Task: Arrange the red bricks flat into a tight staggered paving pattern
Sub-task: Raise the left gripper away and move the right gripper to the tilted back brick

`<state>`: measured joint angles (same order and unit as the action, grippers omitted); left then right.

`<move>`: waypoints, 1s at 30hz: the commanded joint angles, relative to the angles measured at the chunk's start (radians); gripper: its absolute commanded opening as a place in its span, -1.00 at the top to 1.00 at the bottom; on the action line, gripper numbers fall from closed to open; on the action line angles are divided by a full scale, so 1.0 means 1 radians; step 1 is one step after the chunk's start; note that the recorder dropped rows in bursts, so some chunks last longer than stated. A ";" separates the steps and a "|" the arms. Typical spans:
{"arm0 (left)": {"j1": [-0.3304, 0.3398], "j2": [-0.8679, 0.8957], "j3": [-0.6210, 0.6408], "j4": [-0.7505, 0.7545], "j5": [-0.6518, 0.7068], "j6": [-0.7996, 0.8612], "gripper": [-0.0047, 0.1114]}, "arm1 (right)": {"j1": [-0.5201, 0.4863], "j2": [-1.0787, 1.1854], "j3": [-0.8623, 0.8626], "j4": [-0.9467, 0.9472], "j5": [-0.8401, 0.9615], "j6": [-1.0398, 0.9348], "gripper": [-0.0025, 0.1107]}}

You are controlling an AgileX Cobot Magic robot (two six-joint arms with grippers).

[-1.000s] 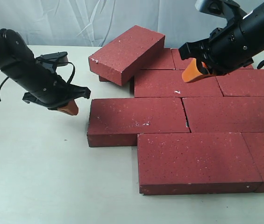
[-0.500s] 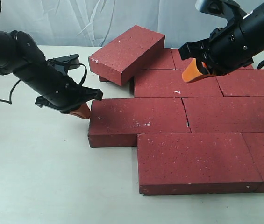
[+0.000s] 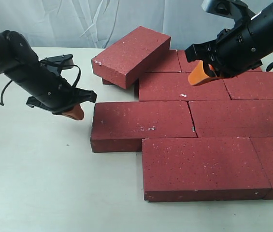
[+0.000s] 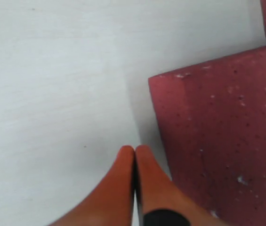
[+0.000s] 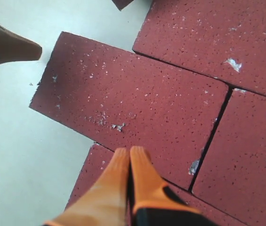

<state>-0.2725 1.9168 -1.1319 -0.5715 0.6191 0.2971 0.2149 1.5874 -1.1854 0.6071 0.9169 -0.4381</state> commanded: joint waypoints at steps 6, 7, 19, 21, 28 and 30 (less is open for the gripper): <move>0.076 -0.067 -0.045 0.026 0.043 -0.005 0.92 | -0.002 -0.008 -0.007 -0.003 -0.007 -0.006 0.97; 0.080 -0.090 -0.056 0.034 0.052 -0.005 0.92 | -0.002 -0.008 -0.007 -0.003 -0.007 -0.006 0.97; 0.095 -0.418 -0.069 0.234 0.070 -0.090 0.92 | -0.002 -0.006 -0.007 -0.012 -0.030 -0.006 0.97; 0.095 -0.482 -0.069 0.313 0.077 -0.145 0.92 | -0.002 -0.006 -0.007 -0.012 -0.037 -0.006 0.97; 0.095 -0.651 -0.069 0.510 0.084 -0.302 0.92 | 0.031 -0.006 -0.018 -0.018 -0.100 -0.006 0.97; 0.095 -0.684 -0.069 0.510 0.084 -0.297 0.92 | 0.068 -0.006 -0.039 -0.044 -0.117 -0.006 0.97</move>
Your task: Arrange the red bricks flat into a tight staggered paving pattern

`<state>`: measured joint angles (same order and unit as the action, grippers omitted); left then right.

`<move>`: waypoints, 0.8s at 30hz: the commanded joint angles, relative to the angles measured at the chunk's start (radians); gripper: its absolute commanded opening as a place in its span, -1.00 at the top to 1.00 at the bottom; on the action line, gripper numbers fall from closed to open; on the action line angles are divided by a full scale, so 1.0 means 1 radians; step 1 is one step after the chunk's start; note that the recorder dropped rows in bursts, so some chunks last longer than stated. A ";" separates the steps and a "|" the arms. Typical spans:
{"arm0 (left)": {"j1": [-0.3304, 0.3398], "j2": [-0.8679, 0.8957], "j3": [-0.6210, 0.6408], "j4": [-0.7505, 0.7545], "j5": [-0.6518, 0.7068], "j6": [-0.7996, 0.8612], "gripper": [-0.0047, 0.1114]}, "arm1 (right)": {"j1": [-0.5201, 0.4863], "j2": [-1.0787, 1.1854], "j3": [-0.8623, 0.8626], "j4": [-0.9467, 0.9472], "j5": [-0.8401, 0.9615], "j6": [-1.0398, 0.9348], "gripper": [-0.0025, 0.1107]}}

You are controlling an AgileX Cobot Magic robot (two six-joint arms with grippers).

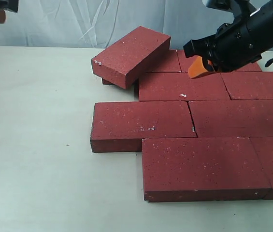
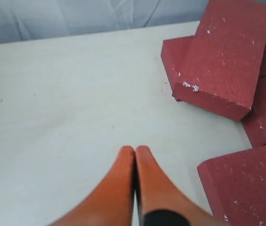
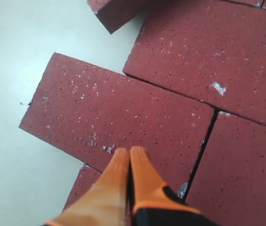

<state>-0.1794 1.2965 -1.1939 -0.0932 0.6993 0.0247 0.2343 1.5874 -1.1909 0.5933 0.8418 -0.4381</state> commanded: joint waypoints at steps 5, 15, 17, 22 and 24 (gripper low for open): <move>0.002 -0.106 -0.007 0.032 0.006 -0.025 0.92 | 0.130 0.032 -0.129 -0.154 -0.075 0.068 0.97; 0.002 -0.114 -0.007 0.041 0.006 -0.025 0.92 | 0.247 0.220 -0.352 -0.321 -0.062 0.245 0.97; 0.002 -0.114 -0.007 0.041 0.006 -0.025 0.92 | 0.267 0.261 -0.399 -0.359 -0.054 0.293 0.97; 0.002 -0.114 -0.007 0.041 0.006 -0.025 0.92 | 0.310 0.363 -0.515 -0.461 -0.035 0.375 0.97; 0.002 -0.114 -0.007 0.041 0.006 -0.025 0.92 | 0.315 0.397 -0.550 -0.466 -0.046 0.375 0.97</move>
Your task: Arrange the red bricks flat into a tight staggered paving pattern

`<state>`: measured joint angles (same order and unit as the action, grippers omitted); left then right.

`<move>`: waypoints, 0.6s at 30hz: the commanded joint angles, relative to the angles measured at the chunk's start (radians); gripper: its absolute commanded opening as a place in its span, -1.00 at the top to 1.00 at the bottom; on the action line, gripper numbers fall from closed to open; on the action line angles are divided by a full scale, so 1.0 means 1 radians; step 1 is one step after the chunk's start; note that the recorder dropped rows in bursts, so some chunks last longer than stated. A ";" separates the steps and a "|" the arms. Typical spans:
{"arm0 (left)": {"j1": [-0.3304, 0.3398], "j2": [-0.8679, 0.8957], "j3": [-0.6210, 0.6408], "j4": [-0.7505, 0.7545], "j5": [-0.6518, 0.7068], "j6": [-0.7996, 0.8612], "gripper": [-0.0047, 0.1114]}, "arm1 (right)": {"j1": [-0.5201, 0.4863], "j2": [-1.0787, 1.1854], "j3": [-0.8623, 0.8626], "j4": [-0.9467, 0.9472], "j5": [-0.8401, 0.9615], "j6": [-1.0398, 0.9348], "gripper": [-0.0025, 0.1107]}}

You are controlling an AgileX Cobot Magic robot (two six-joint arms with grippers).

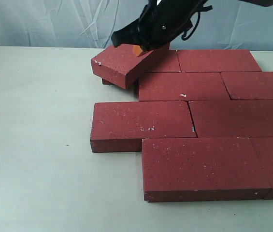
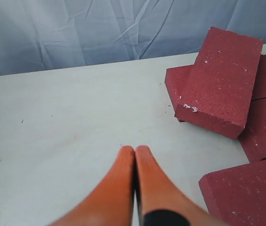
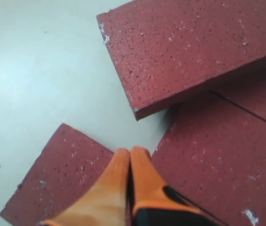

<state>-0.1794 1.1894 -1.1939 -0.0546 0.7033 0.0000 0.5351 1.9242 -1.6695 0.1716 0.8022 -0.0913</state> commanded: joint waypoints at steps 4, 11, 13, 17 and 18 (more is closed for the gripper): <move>0.002 -0.007 -0.007 0.004 0.002 0.000 0.92 | 0.014 0.130 -0.126 -0.073 -0.063 0.058 0.97; 0.002 -0.007 -0.007 0.004 0.002 0.000 0.92 | 0.014 0.209 -0.132 -0.120 -0.233 0.180 0.97; 0.002 -0.007 -0.007 0.004 0.002 0.000 0.92 | 0.014 0.228 -0.132 -0.119 -0.265 0.187 0.97; 0.002 -0.007 -0.007 -0.010 0.002 0.000 0.92 | 0.014 0.266 -0.132 -0.119 -0.348 0.204 0.97; 0.002 -0.007 -0.007 -0.012 0.002 0.000 0.92 | 0.014 0.271 -0.132 -0.119 -0.365 0.211 0.97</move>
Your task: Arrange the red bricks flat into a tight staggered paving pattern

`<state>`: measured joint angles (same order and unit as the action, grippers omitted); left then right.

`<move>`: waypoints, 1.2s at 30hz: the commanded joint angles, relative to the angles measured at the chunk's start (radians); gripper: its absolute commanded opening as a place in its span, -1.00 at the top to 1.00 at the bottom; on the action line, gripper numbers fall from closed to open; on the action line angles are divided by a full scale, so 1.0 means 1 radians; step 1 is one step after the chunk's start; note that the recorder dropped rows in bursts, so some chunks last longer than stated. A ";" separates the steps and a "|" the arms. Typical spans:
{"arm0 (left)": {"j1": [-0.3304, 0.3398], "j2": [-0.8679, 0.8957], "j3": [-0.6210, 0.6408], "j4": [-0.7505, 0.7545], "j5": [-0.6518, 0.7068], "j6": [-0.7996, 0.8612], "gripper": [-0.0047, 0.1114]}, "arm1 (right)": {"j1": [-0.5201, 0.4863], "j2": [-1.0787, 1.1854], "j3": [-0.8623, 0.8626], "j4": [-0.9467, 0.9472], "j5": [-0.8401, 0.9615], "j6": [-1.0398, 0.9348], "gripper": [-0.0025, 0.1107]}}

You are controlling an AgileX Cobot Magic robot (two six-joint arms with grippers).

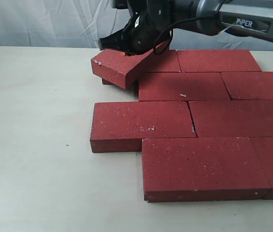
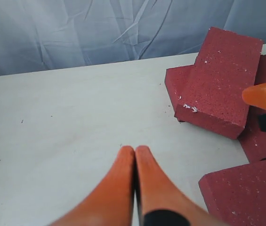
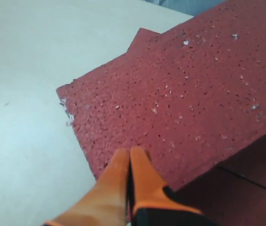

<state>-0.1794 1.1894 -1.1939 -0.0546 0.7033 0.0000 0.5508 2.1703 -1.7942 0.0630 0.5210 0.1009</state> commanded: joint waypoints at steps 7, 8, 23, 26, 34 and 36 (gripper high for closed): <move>0.002 -0.007 -0.007 -0.014 0.000 0.000 0.92 | 0.022 0.080 -0.008 0.075 -0.077 0.111 0.97; 0.002 -0.007 -0.007 -0.016 0.000 0.000 0.92 | 0.030 0.087 -0.008 0.098 -0.065 0.111 0.97; 0.002 -0.007 -0.004 -0.009 0.000 0.000 0.92 | 0.177 0.050 -0.008 0.124 -0.044 0.095 0.97; 0.002 -0.007 0.011 -0.004 -0.008 0.000 0.92 | 0.147 0.001 -0.008 0.045 -0.041 0.095 0.97; 0.002 -0.007 0.023 -0.004 -0.031 0.000 0.92 | -0.021 -0.050 -0.008 0.024 0.035 0.106 0.97; 0.002 -0.003 0.025 -0.004 -0.031 0.000 0.92 | -0.066 -0.050 -0.008 0.024 0.064 0.106 0.97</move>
<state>-0.1794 1.1894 -1.1731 -0.0628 0.6855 0.0000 0.5439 2.1278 -1.7992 0.1025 0.5447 0.2054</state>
